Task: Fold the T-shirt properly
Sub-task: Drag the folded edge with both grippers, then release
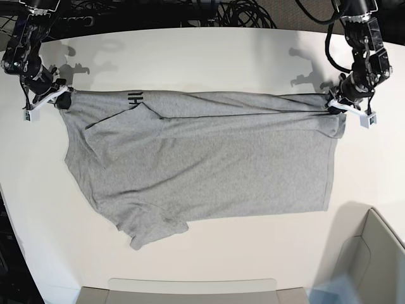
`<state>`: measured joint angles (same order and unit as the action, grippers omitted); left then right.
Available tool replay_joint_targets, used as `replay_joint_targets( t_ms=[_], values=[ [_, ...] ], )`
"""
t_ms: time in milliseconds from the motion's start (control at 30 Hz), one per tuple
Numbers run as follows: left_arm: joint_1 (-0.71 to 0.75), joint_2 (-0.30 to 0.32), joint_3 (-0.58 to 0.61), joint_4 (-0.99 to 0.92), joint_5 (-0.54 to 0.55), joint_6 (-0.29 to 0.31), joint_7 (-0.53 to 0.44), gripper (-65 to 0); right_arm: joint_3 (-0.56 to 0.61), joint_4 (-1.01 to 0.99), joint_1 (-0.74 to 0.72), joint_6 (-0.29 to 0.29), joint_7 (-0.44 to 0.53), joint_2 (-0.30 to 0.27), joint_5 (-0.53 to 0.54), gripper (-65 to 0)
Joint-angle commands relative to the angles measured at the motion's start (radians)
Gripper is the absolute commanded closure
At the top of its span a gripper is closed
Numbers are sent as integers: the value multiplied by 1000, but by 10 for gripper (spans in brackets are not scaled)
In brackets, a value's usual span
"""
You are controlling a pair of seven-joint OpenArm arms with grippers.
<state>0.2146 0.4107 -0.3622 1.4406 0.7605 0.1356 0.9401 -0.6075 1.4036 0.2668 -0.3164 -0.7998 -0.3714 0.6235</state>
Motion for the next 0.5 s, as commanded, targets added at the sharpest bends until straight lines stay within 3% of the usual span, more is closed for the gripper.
replay_joint_targets(
  t_ms=[0,467],
  values=[
    [21,14,-16,12,-39,-23,26,0,-12,27,13,4,-5,-19,-23,0],
    [280,15,-103,139,-43,-23,27,0,8,303,285,3,-7,47,-17,0]
  ],
)
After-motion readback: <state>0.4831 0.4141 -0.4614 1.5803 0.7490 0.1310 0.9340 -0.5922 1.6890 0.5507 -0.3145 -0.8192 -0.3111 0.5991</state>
